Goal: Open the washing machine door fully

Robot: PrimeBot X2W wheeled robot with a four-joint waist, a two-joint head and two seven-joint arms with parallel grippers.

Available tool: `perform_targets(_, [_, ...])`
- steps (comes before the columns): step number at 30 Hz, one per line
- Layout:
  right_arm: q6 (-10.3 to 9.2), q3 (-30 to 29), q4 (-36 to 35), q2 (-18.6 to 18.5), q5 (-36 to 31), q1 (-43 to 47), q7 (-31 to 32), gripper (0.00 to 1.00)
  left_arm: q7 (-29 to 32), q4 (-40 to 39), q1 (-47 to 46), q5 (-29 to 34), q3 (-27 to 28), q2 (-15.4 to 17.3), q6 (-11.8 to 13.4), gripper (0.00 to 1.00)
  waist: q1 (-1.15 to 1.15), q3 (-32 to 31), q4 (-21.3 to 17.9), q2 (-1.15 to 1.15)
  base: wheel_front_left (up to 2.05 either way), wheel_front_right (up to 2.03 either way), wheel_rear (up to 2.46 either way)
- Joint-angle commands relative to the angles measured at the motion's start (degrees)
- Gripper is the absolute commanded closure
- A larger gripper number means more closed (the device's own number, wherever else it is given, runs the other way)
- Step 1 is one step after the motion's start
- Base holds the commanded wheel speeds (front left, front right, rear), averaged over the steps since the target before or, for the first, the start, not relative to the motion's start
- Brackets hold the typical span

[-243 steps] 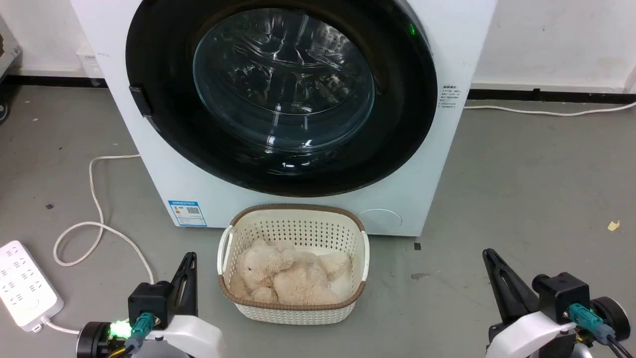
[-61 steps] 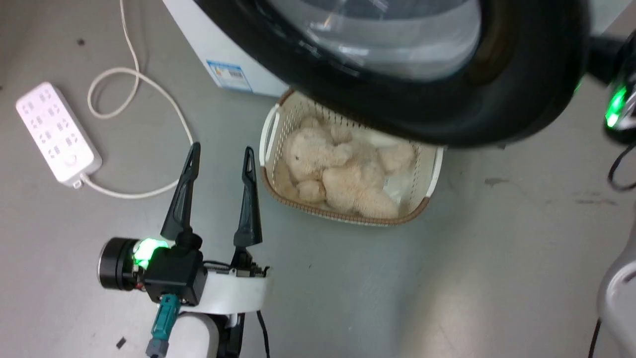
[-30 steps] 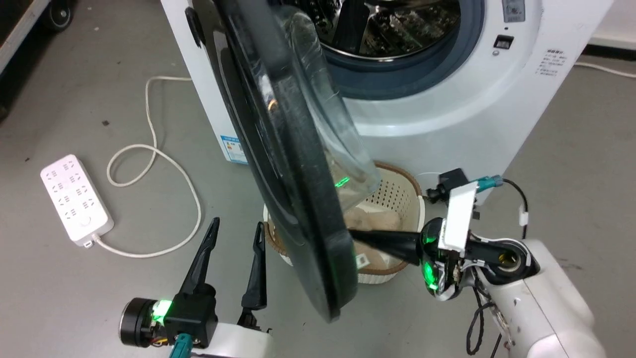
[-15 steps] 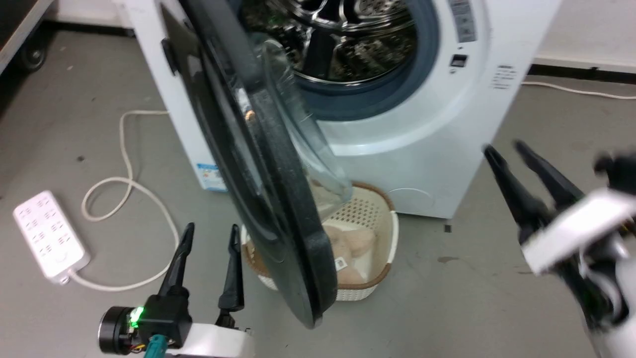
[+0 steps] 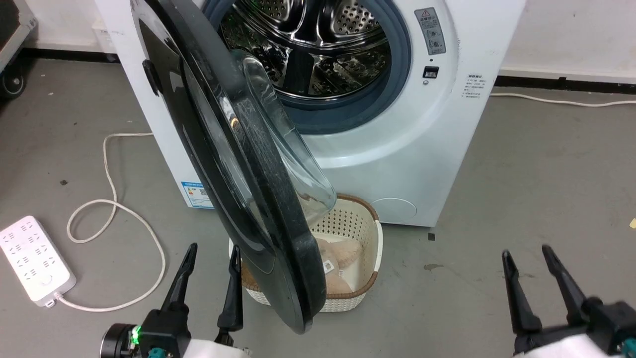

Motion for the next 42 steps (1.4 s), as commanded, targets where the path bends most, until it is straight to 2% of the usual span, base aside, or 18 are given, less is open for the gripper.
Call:
perform_targets(1, [0.03, -0.84, -0.54, 0.71, -0.46, 1.41, -0.51, 0.0, -0.3, 0.13, 0.92, -0.02, 0.01, -0.01, -0.22, 0.0, 0.0, -0.05, 0.08, 0.0, 0.0, 0.0, 0.0])
perform_targets(8, [0.03, -1.4, -0.56, 1.63, -1.43, 3.53, -1.26, 0.0, -0.3, 0.76, 1.62, 0.07, -0.39, -0.04, -0.61, 0.0, 0.0, -0.17, 0.6, 0.0, 0.0, 0.0, 0.0])
perform_targets(9, [0.03, -1.33, -0.46, 1.64, -0.99, 3.47, -1.31, 0.0, -0.3, 0.82, 1.63, 0.01, -0.43, -0.05, -0.72, 0.83, 0.0, -0.2, 0.63, 0.0, 0.0, 0.0, 0.0])
perform_targets(10, [0.03, -1.24, -0.38, 1.65, -0.66, 3.37, -1.35, 0.0, -0.3, 0.83, 1.62, -0.08, -0.43, -0.05, -0.85, 1.0, 0.0, -0.23, 0.65, 0.0, 0.0, 0.0, 0.0])
perform_targets(18, [0.03, -0.46, -0.35, 1.66, -0.73, 2.81, -1.55, 0.0, -0.3, -2.38, 0.87, -2.8, 0.44, -0.07, -0.81, 1.0, 0.0, -0.5, 0.63, 0.0, 0.0, 0.0, 0.0])
perform_targets(29, [0.03, -0.6, 0.16, 1.67, -0.74, 3.03, -1.56, 0.0, -0.3, -18.52, -8.44, -10.49, 3.79, -0.08, 4.6, 1.0, 0.0, -1.91, 0.5, 0.0, 0.0, 0.0, 0.0])
perform_targets(31, [0.03, -0.48, 0.27, 1.67, -0.79, 3.01, -1.5, 0.0, -0.3, -20.92, -10.48, -10.53, 3.7, -0.08, 4.86, 1.0, 0.0, -2.11, 0.31, 0.0, 0.0, 0.0, 0.0])
perform_targets(34, [0.03, -0.35, 0.4, 1.67, -0.73, 2.97, -1.43, 0.0, -0.3, -23.88, -13.07, -9.86, 2.73, -0.08, 5.18, 1.0, 0.0, -2.33, 0.04, 0.0, 0.0, 0.0, 0.0])
perform_targets(39, [0.03, -0.16, 0.56, 1.67, -0.48, 3.19, -1.43, 0.0, 0.53, -25.87, -15.18, -7.29, -0.76, 0.17, 4.35, 1.0, 0.0, -2.41, -0.37, 0.0, 0.0, 0.0, 0.0])
perform_targets(40, [0.03, -0.2, 0.66, 1.67, -0.33, 3.27, -1.43, 0.0, 2.27, -26.31, -15.55, -6.29, -3.64, 0.16, 3.77, 1.0, 0.0, -2.36, -0.52, 0.0, 0.0, 0.0, 0.0])
perform_targets(42, [0.03, -0.23, 0.71, 1.67, -0.28, 3.29, -1.43, 0.0, 3.38, -26.43, -15.49, -5.76, -5.49, 0.15, 3.44, 1.0, 0.0, -2.29, -0.58, 0.0, 0.0, 0.0, 0.0])
